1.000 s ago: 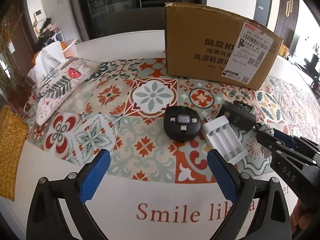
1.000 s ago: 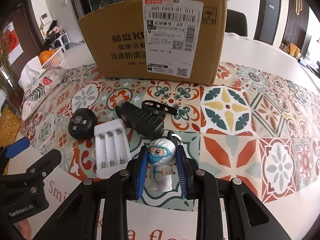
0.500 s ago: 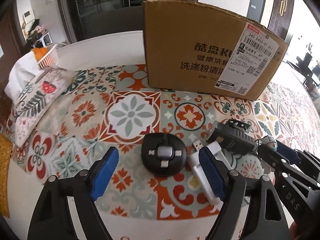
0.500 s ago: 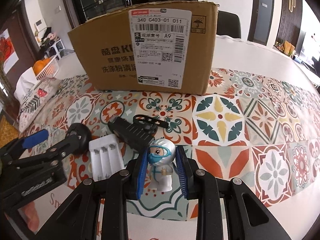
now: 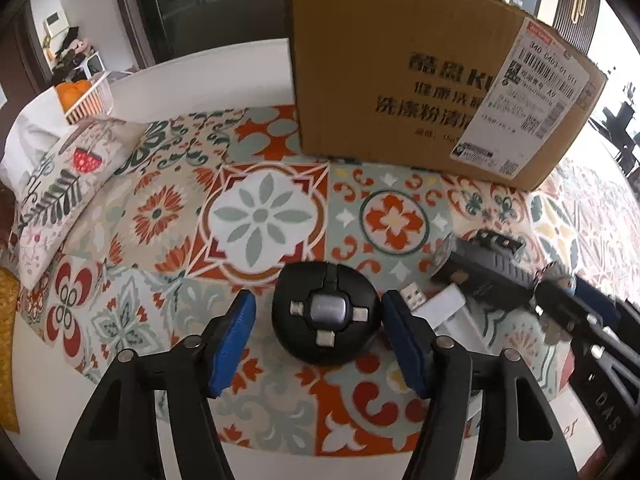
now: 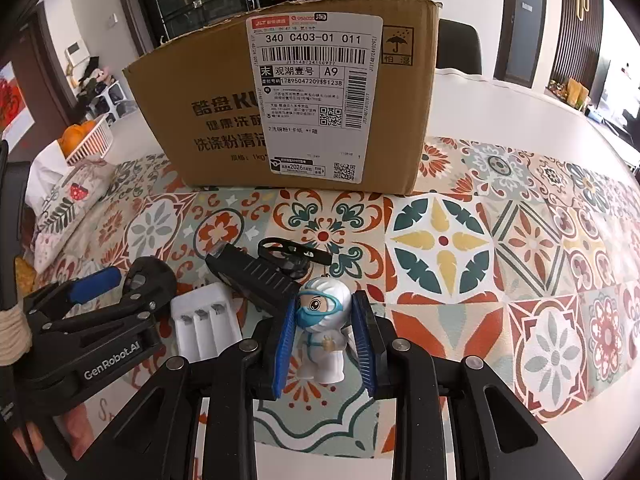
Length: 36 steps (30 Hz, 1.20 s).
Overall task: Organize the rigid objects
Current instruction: 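Grasp the black round cable organizer with the left tool while the right tool holds the figurine, then carry the figurine and black organizer over the cardboard box with both tools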
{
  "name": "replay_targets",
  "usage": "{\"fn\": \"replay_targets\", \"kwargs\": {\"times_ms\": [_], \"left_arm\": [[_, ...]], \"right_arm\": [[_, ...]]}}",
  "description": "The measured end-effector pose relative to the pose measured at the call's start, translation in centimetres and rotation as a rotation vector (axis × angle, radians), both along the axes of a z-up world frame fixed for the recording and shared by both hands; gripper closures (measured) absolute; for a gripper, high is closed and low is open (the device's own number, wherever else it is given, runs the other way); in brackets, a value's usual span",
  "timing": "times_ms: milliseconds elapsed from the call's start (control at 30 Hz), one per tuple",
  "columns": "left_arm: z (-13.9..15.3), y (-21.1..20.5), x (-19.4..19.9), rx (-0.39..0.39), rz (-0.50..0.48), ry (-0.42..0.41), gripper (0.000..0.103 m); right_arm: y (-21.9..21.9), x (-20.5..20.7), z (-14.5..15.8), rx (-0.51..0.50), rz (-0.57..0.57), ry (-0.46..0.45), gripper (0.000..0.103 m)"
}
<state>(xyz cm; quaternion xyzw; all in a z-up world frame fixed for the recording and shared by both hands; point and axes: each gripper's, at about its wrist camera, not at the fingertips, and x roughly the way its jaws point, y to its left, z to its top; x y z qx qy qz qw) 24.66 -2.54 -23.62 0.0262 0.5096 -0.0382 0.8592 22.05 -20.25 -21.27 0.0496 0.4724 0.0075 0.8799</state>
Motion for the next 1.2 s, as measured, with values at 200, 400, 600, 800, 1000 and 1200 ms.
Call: {"fn": "replay_targets", "kwargs": {"times_ms": [200,400,600,800,1000,1200], "left_arm": [[-0.7,-0.2,0.3,0.011,-0.017,0.01,0.045],[-0.9,-0.2,0.0,0.009,-0.027,0.014,0.048],[0.7,-0.3,-1.3,0.008,-0.047,-0.023,0.048],[3.7,-0.5,-2.7,-0.022,-0.055,-0.066,0.048],[7.0,-0.6,-3.8,-0.043,-0.069,-0.121,0.048],[10.2,-0.3,-4.5,-0.045,-0.081,-0.17,0.048]], "right_arm": [[0.4,0.0,-0.1,-0.01,0.011,-0.003,0.075],[0.4,-0.2,-0.6,-0.007,0.006,0.014,0.075],[0.3,-1.1,0.4,-0.001,0.004,-0.007,0.075],[-0.1,-2.2,2.9,0.006,0.005,-0.043,0.075],[0.0,-3.5,5.9,-0.003,0.015,-0.095,0.075],[0.5,-4.5,9.1,-0.006,0.022,-0.151,0.075]]}}
